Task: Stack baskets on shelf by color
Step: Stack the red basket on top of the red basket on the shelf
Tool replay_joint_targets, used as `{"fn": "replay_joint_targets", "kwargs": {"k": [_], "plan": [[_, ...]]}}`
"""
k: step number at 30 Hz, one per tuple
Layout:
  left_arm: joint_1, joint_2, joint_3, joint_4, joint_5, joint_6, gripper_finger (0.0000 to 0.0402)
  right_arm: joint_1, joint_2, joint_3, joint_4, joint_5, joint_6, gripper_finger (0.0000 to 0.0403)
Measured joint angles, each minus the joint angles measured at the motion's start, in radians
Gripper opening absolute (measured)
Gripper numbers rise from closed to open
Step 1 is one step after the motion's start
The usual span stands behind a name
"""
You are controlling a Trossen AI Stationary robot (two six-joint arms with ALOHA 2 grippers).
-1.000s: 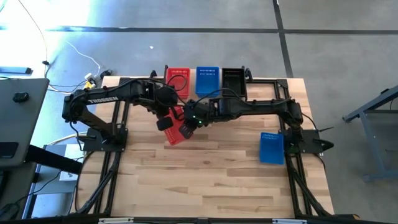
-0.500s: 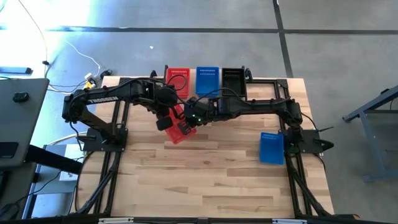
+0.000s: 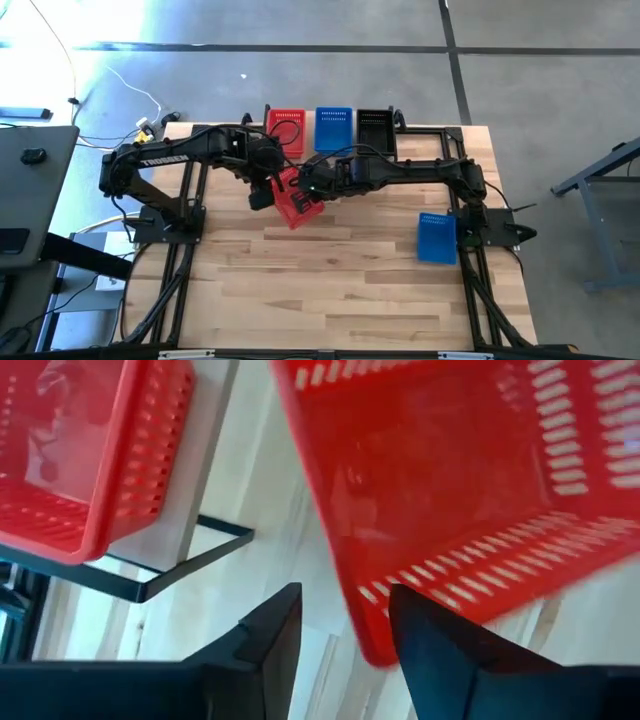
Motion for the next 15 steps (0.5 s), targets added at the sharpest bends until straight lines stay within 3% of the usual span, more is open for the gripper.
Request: {"fn": "replay_joint_targets", "kwargs": {"k": [11,15], "plan": [[0.008,-0.001,0.176,-0.039,-0.012,0.112,0.0141,-0.005,0.000,0.000,-0.013,0.001,0.068,0.0000],[0.019,-0.002,0.250,-0.094,-0.062,0.166,0.0141,-0.005,-0.001,0.000,0.004,0.001,0.134,0.0000]]}}
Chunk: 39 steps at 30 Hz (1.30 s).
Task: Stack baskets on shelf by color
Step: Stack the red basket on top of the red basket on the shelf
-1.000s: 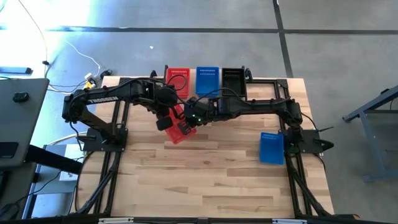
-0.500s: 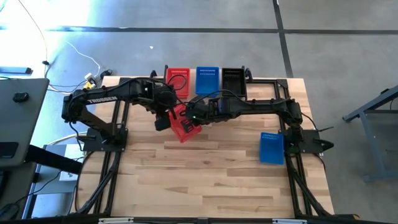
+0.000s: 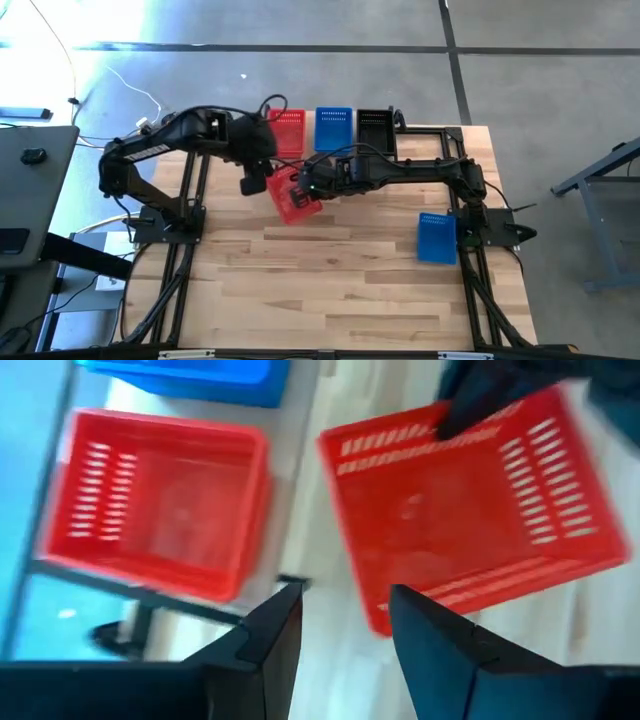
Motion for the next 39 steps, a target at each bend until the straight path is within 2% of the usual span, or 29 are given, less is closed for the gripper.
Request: {"fn": "replay_joint_targets", "kwargs": {"k": [5,7,12,21,30,39], "plan": [[0.000,-0.024,0.043,-0.072,-0.112,0.072,0.0141,-0.004,-0.018,0.000,0.060,0.020,0.046,0.0000],[0.002,-0.042,0.043,-0.075,-0.127,0.077,0.0141,-0.015,-0.023,0.000,0.099,0.044,0.055,0.0000],[0.002,-0.106,0.015,-0.067,-0.110,0.077,0.0141,-0.055,-0.026,0.000,0.232,0.055,0.059,0.0000],[0.040,-0.285,-0.155,0.038,-0.006,0.085,0.0140,-0.170,-0.026,0.000,0.380,0.034,0.035,0.0000],[0.045,-0.376,-0.260,0.045,-0.011,0.083,0.0140,-0.300,-0.026,0.000,0.385,-0.057,0.102,0.0000],[0.046,-0.424,-0.306,0.044,-0.016,0.082,0.0140,-0.362,-0.026,0.000,0.371,-0.133,0.137,0.0000]]}}
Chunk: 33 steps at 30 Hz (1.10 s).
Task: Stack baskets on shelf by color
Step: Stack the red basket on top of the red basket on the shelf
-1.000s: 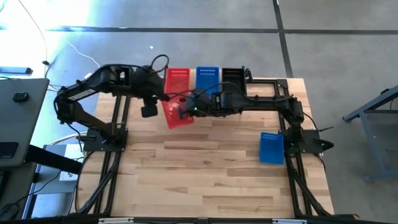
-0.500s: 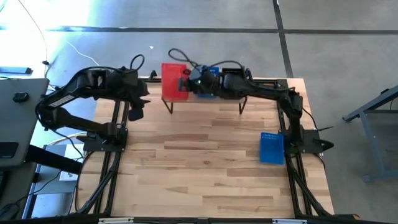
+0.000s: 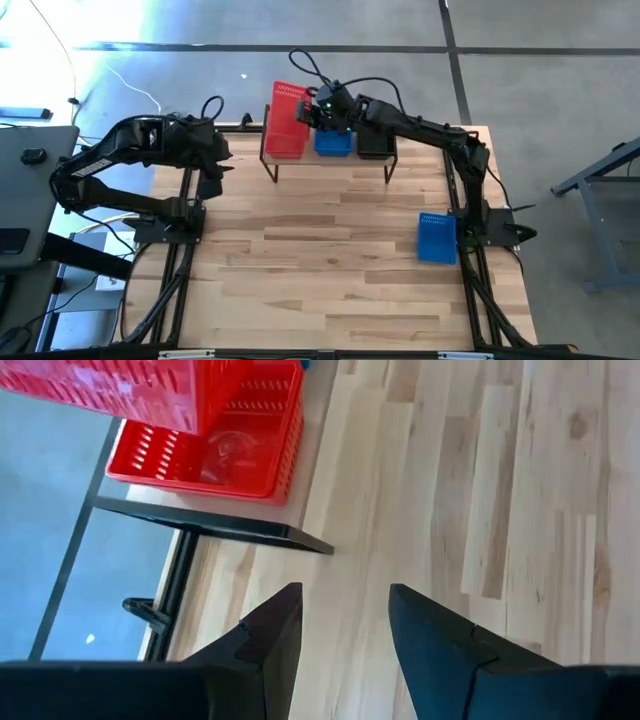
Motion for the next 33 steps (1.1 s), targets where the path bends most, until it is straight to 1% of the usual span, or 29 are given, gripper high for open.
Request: {"fn": "replay_joint_targets", "kwargs": {"k": [7,15,27,30,33], "plan": [[0.000,-0.011,0.000,0.002,-0.001,-0.001,0.0140,0.015,0.016,0.000,0.001,0.003,0.000,0.0000],[0.000,-0.011,0.000,0.002,-0.002,-0.008,0.0140,0.024,0.031,0.000,-0.045,0.004,0.000,0.0000],[0.000,-0.011,0.000,0.002,-0.002,-0.008,0.0140,0.024,0.041,0.000,-0.044,0.005,-0.021,0.0000],[0.000,-0.011,0.000,0.002,-0.002,-0.017,0.0140,0.024,0.041,0.000,-0.044,0.005,-0.029,0.0007],[0.000,-0.011,0.000,0.002,-0.002,-0.026,0.0140,0.024,0.041,0.000,-0.044,0.006,-0.034,0.0024]]}}
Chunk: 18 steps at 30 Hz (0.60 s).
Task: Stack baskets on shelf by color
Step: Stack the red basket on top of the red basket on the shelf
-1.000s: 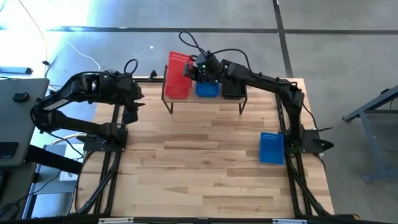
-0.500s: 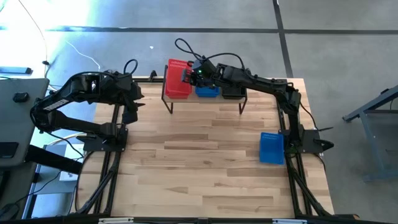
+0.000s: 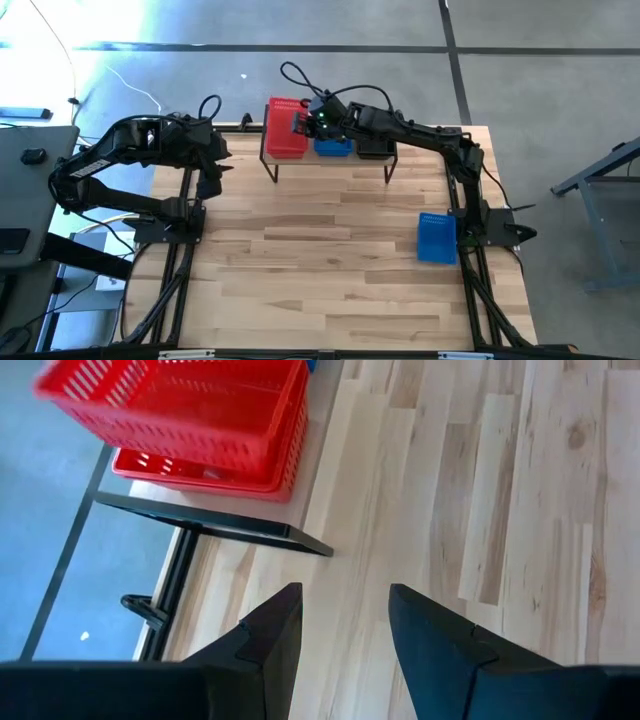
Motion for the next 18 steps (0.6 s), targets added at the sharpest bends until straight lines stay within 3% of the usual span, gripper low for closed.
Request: {"fn": "replay_joint_targets", "kwargs": {"k": [9,18], "plan": [[0.000,0.000,0.000,0.000,-0.009,-0.001,0.0140,-0.008,0.000,0.000,0.031,-0.001,-0.042,0.0087],[0.000,-0.001,0.000,-0.009,-0.012,-0.042,0.0140,-0.007,0.000,0.000,0.099,-0.078,-0.107,0.0099]]}}
